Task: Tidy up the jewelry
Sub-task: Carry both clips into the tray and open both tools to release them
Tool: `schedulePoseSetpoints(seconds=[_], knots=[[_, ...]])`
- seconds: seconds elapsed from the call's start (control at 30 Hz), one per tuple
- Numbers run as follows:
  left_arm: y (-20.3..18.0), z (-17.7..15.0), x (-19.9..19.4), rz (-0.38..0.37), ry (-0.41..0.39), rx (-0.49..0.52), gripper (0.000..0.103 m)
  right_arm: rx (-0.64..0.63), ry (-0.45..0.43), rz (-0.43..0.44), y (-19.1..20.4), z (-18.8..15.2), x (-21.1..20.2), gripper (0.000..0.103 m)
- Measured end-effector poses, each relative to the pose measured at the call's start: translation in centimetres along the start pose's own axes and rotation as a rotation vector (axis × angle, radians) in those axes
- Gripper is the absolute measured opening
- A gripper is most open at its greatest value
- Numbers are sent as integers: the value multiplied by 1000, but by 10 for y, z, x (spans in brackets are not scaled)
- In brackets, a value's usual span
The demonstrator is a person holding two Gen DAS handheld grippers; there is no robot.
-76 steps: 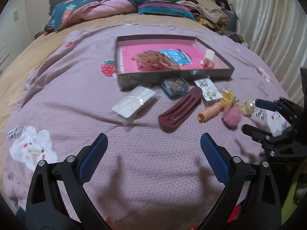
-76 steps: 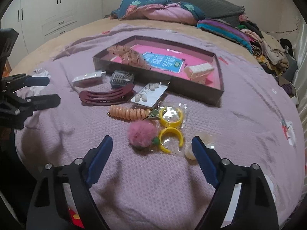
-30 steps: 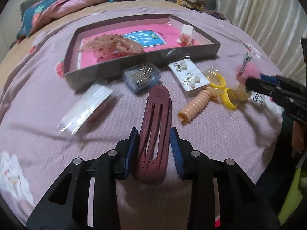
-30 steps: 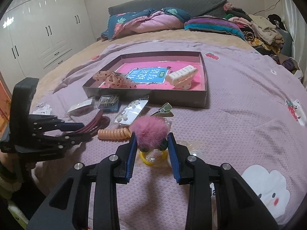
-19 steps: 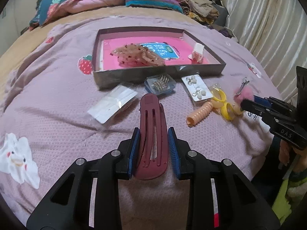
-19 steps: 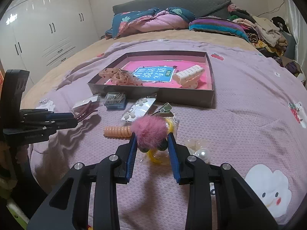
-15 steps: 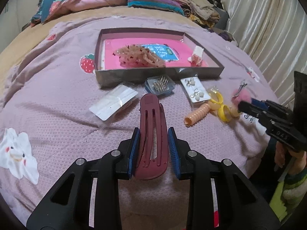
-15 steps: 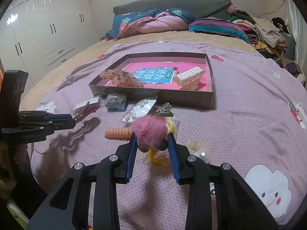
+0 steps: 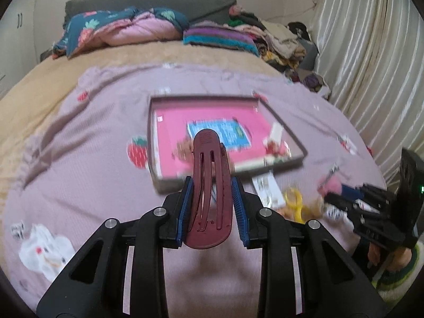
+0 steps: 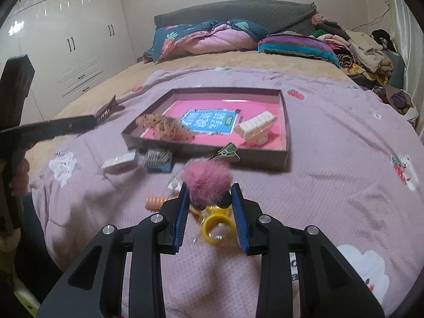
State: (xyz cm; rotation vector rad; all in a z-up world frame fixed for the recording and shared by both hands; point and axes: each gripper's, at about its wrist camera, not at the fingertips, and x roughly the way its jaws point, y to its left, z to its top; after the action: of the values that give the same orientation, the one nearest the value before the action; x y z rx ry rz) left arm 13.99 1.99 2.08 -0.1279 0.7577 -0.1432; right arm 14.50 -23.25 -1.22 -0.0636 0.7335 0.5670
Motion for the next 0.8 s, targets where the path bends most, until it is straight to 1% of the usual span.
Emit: schedulePoseSetpoints(seconds=[0.13,0.33,0.6,0.8], knots=[[4,24,6,8,-32,-11,22,-3,-25,-14,-3,15,-2,30],[15,46,27,19,-32,-43,22,-11,-73,-29,-6,45,3,30],[24,57,68,34,3,-65,22,-16,-110,-45,-12,79,15,30],[30,49,97,38,51,-75,22,-29,-132,-52,-15,104,26,30]])
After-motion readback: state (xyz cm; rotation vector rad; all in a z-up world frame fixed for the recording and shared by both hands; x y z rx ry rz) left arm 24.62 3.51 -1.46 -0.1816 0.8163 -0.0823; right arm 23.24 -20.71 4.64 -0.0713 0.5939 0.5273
